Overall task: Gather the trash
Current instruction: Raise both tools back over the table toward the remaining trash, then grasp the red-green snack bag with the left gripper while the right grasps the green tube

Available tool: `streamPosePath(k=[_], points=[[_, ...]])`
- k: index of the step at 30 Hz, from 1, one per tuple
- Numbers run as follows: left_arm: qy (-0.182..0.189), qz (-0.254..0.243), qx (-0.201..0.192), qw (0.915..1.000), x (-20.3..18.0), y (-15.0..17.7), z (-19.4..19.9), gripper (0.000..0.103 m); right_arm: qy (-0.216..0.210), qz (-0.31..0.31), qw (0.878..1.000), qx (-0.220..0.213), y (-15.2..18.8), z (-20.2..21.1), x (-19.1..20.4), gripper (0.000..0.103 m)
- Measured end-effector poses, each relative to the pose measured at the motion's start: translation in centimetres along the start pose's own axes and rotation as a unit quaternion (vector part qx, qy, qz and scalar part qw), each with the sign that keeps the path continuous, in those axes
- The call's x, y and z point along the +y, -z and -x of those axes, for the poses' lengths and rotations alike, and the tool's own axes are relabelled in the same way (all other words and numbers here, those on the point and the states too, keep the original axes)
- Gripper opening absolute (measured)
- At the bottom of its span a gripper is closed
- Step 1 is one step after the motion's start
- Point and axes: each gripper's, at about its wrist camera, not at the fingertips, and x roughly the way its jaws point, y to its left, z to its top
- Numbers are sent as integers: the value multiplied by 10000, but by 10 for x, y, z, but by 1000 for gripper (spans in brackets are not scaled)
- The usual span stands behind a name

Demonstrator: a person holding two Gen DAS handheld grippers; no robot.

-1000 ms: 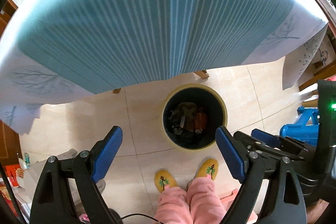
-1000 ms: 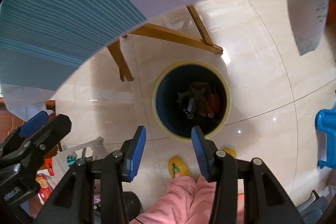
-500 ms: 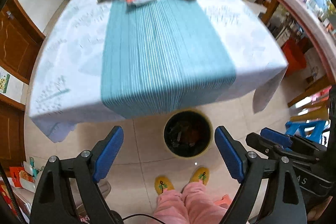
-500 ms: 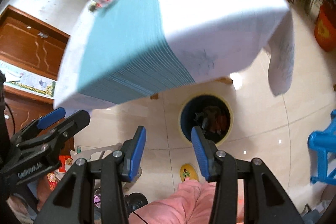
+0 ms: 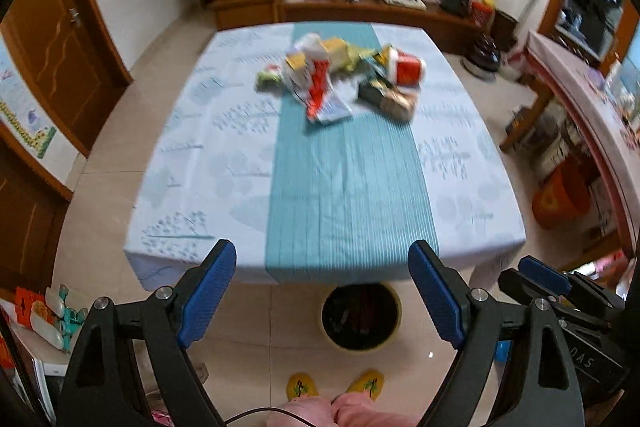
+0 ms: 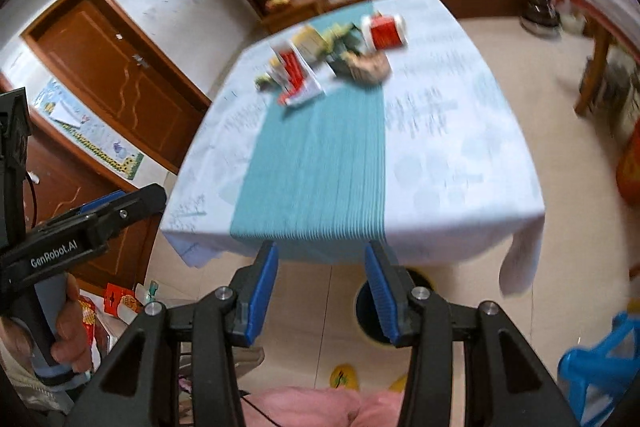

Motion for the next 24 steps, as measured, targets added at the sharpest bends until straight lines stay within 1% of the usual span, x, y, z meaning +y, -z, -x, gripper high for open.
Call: streamPosePath(k=[2, 7, 13, 17, 20, 24], points=[[-93, 116, -87, 9999, 6, -6, 6, 87, -35, 195, 9998, -88, -12, 4, 3, 45], [-307, 309, -148, 9989, 22, -17, 9, 87, -118, 514, 9983, -260, -34, 11, 9, 45], [-381, 483, -161, 9980, 45, -30, 0, 87, -147, 692, 9969, -350, -59, 3, 18, 45], [-356, 584, -93, 9976, 69, -47, -23, 87, -91, 761, 9966, -302, -69, -12, 25, 45], [-278, 594, 19, 9978, 86, -66, -48, 87, 88, 778, 9967, -225, -84, -33, 29, 45], [-60, 498, 188, 9986, 113, -108, -97, 87, 397, 698, 9966, -171, -111, -65, 32, 45]])
